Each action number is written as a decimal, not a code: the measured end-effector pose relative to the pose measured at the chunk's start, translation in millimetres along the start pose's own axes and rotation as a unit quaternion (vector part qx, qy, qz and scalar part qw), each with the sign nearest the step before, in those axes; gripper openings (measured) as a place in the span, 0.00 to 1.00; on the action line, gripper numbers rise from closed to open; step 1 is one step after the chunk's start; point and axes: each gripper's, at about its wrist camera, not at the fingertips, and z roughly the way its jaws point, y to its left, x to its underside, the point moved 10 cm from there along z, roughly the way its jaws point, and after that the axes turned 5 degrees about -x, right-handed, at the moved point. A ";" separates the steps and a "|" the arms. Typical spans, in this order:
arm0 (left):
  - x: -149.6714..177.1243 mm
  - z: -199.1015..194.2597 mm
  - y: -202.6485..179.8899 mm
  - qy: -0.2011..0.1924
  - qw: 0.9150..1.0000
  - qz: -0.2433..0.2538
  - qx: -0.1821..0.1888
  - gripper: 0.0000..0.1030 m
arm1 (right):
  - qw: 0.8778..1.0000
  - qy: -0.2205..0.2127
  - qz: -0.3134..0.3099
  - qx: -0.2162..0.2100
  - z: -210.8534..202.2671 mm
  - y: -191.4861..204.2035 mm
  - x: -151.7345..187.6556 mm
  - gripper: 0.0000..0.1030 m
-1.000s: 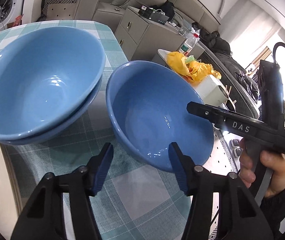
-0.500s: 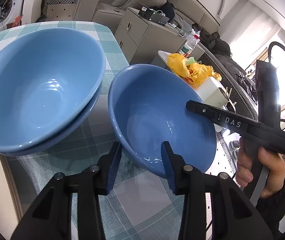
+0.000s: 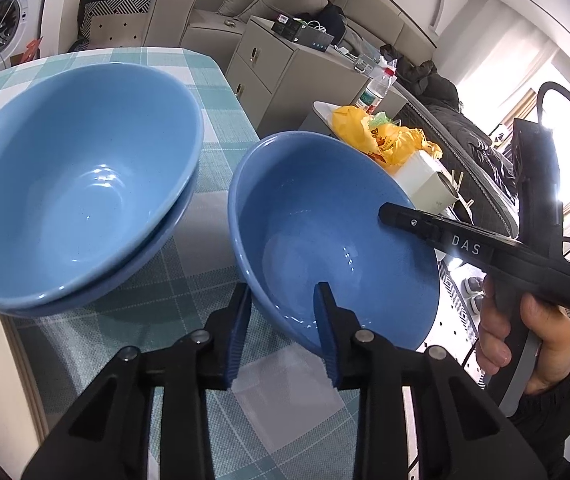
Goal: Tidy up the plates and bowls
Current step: 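Close both grippers on opposite sides of the single bowl's rim, then lift the bowl with both grippers and carry it over the nested bowls, then lower the bowl into the nested bowls and open both grippers, then close both grippers on the rim of the three nested bowls, then lift the nested bowls with both grippers toward the beige plate stack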
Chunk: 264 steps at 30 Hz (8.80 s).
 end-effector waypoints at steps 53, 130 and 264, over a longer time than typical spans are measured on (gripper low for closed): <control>-47.8 -125.8 60.0 -0.109 0.993 0.023 -0.032 0.30 | 0.993 -0.072 -0.097 -0.008 -80.9 144.2 -53.9 0.11; -63.8 -72.0 152.2 -0.057 0.987 0.059 -0.135 0.32 | 0.988 0.008 -0.156 0.013 55.4 197.9 -56.9 0.12; -60.9 -70.7 137.2 -0.024 0.993 0.058 -0.098 0.31 | 0.992 -0.028 -0.020 -0.123 14.8 190.8 -4.1 0.35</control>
